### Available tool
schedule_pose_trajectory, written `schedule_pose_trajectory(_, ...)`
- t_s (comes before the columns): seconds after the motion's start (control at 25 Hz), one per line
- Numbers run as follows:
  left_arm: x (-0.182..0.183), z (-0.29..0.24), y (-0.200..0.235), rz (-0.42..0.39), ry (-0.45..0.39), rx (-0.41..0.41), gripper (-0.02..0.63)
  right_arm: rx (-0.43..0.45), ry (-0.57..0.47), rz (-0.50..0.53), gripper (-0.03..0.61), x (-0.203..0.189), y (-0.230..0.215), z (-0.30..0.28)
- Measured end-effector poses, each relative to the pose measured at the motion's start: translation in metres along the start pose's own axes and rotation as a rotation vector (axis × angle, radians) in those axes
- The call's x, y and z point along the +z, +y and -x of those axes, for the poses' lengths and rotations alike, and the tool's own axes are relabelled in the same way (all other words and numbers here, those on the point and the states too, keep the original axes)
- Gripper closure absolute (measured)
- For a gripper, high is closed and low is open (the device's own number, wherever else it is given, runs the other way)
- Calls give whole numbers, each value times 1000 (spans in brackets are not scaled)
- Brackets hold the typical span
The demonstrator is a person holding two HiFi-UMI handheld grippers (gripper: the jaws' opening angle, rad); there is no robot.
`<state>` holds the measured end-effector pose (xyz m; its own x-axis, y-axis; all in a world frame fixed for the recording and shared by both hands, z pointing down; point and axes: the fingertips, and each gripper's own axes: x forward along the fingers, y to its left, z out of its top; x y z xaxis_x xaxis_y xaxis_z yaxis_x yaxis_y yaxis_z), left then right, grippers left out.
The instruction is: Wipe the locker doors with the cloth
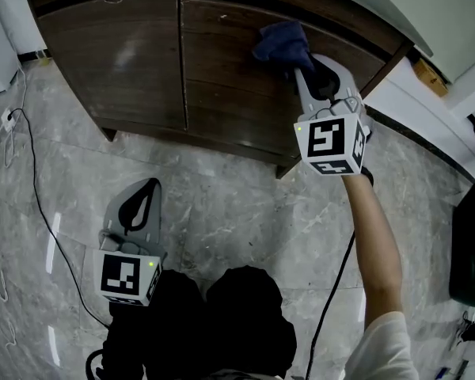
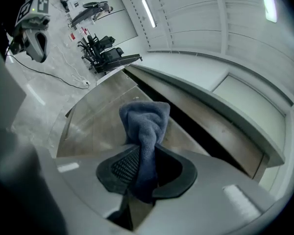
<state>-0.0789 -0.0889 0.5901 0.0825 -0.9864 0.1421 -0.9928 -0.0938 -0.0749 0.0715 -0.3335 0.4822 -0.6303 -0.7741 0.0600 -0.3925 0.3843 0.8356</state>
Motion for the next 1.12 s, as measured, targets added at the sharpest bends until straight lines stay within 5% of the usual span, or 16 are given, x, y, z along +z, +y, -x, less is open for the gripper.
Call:
schedule_pose_trajectory(0.36,-21,6,10,3,41,20,611,70,19,8,505,-37,103,-22)
schedule_pose_trajectory(0.76,-39,18,31,15,76,70,611,281,127,13,506,-90,252,-47)
schedule_pose_trajectory(1.12,-57,25,51,14,84,108,611,403,232,4,506,-128,329,-59)
